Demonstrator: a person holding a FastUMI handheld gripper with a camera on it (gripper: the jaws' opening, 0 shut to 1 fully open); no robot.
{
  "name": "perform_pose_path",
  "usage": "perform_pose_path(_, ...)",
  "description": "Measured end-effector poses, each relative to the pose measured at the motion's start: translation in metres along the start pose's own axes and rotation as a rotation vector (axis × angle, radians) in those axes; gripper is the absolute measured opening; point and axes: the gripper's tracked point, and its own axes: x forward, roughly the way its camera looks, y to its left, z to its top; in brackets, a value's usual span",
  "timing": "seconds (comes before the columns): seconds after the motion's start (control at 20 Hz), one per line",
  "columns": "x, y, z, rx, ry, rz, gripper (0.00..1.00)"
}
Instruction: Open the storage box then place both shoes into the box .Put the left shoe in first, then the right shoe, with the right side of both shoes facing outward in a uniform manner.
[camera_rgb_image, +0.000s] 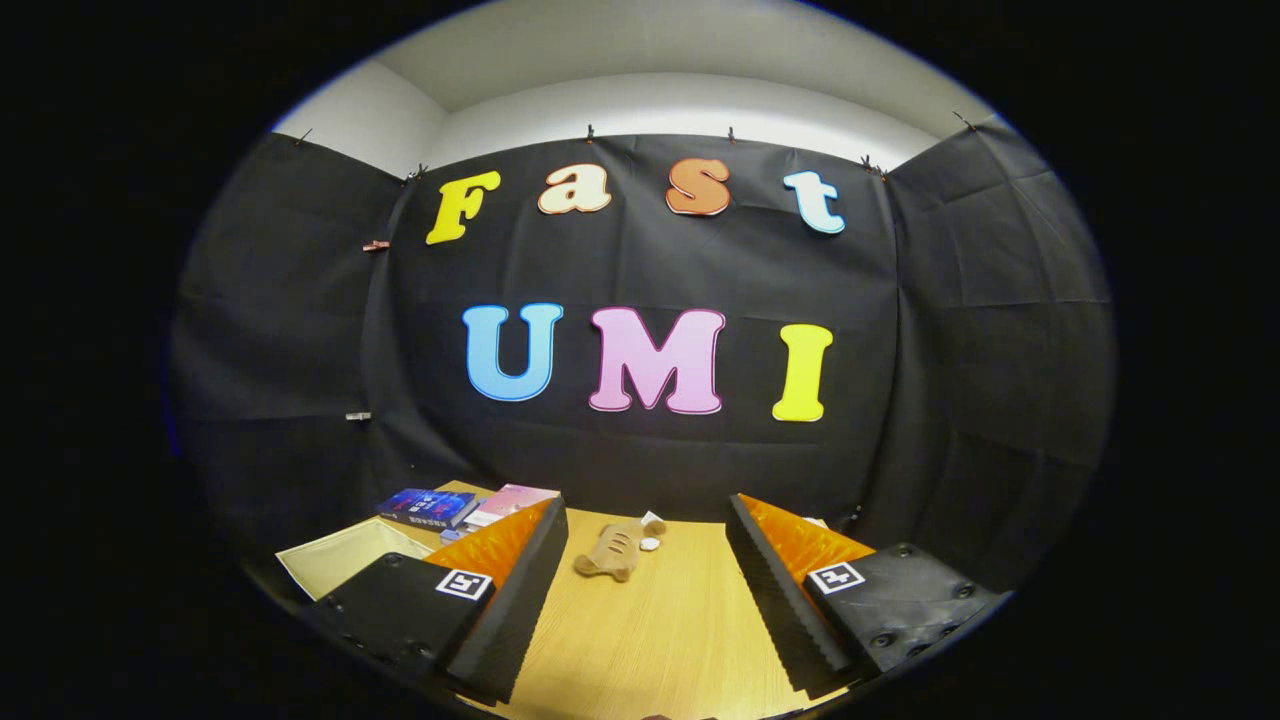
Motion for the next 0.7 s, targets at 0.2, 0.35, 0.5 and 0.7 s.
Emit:
perform_pose_path(0.2,0.008,0.009,-0.013,-0.023,0.041,-0.006,0.98)
perform_pose_path(0.35,0.014,0.020,-0.019,-0.026,0.072,-0.005,0.97)
perform_pose_path(0.5,0.019,0.030,-0.020,-0.029,0.082,-0.003,0.97)
perform_pose_path(0.7,0.023,0.038,-0.026,-0.017,0.111,-0.008,0.97)
